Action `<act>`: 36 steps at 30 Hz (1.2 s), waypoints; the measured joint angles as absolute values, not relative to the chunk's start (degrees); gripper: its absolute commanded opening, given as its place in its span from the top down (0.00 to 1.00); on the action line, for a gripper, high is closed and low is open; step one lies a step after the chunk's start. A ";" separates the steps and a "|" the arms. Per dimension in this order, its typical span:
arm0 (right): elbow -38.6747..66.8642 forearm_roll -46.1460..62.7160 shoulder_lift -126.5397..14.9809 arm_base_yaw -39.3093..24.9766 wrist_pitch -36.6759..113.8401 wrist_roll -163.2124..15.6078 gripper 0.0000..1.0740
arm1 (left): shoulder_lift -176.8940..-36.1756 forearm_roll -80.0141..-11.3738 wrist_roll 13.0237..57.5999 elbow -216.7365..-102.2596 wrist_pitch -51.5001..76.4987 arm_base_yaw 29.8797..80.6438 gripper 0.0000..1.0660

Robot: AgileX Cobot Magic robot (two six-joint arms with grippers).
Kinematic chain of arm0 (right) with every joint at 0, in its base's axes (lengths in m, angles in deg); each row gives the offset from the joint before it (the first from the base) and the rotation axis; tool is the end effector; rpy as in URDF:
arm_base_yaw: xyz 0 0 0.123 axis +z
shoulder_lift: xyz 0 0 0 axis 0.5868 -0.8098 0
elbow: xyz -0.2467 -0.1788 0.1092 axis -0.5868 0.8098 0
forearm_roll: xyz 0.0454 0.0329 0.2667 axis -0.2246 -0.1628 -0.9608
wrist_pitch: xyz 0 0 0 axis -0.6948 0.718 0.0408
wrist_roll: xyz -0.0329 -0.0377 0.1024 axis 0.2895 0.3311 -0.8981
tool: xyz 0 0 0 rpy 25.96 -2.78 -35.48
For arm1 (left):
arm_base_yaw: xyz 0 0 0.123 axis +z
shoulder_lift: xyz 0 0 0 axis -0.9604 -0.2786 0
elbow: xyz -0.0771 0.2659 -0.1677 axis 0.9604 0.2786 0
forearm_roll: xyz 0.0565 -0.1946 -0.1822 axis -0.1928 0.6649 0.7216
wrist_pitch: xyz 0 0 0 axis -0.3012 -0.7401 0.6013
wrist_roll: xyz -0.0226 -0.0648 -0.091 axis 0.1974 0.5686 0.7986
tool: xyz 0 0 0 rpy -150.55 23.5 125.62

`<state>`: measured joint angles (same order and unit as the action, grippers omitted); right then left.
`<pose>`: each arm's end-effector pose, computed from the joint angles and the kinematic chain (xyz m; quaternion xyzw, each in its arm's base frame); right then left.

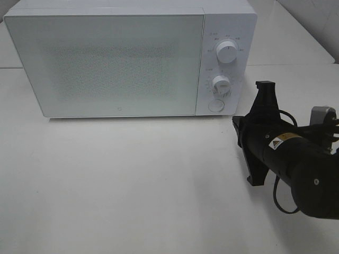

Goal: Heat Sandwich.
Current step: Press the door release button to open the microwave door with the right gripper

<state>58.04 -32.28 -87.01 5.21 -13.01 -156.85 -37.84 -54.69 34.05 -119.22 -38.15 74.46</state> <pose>0.2570 0.1436 0.1430 0.5536 0.6043 0.4322 0.3762 -0.0093 -0.0099 0.2828 0.0357 0.8489 -0.0228 0.5268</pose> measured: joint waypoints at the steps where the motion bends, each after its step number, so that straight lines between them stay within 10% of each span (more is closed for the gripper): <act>1: 57.18 -31.99 -87.52 4.12 -12.27 -156.51 1.00 | -37.84 -54.69 34.05 -119.22 -38.15 74.46 0.06; 36: 37.18 -23.74 -104.48 -4.82 -4.53 -156.57 1.00 | -37.84 -54.69 34.05 -119.22 -38.15 74.46 0.06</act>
